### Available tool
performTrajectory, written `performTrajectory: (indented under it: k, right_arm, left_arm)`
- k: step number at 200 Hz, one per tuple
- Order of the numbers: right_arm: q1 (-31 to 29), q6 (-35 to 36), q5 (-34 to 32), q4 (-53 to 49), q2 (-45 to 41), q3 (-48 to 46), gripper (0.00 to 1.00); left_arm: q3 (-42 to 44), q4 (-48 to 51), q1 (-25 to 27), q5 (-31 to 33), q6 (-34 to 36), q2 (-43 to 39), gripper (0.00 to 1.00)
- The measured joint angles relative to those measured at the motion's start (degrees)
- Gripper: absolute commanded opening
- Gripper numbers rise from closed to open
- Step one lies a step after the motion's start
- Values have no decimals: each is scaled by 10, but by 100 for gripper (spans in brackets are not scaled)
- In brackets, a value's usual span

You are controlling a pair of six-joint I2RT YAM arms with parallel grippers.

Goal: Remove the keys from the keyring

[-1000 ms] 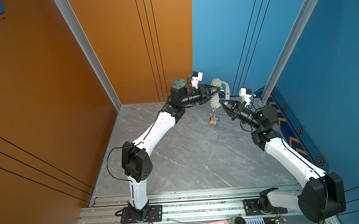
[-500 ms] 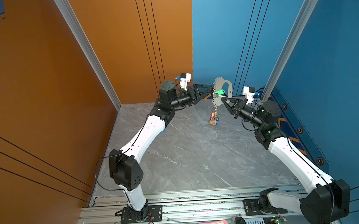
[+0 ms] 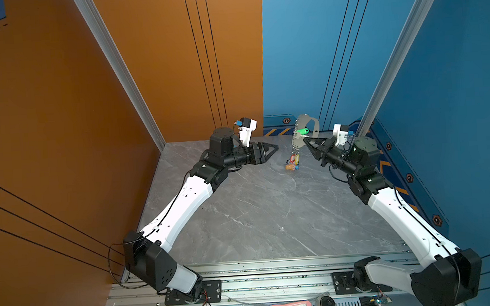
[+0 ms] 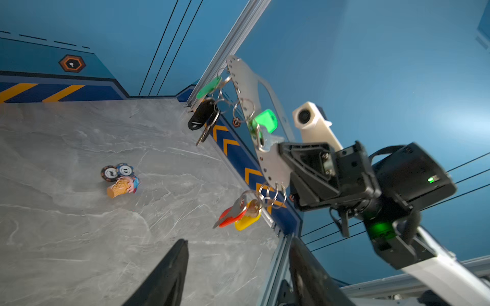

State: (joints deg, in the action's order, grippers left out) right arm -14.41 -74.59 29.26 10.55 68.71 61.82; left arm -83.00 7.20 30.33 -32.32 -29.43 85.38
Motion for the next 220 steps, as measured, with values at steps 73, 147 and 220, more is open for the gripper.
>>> performTrajectory:
  k: [73,147,220]
  right_arm:
    - [-32,8,-66,-89,-9,33,0]
    - [-57,22,-109,-120,-11,53,0]
    - [-65,22,-116,-120,-11,55,0]
  left_arm:
    - [96,-37,107,73,118,-64,52]
    - [122,-141,169,162,160,-44,46]
    - [119,-155,169,221,177,-1,41]
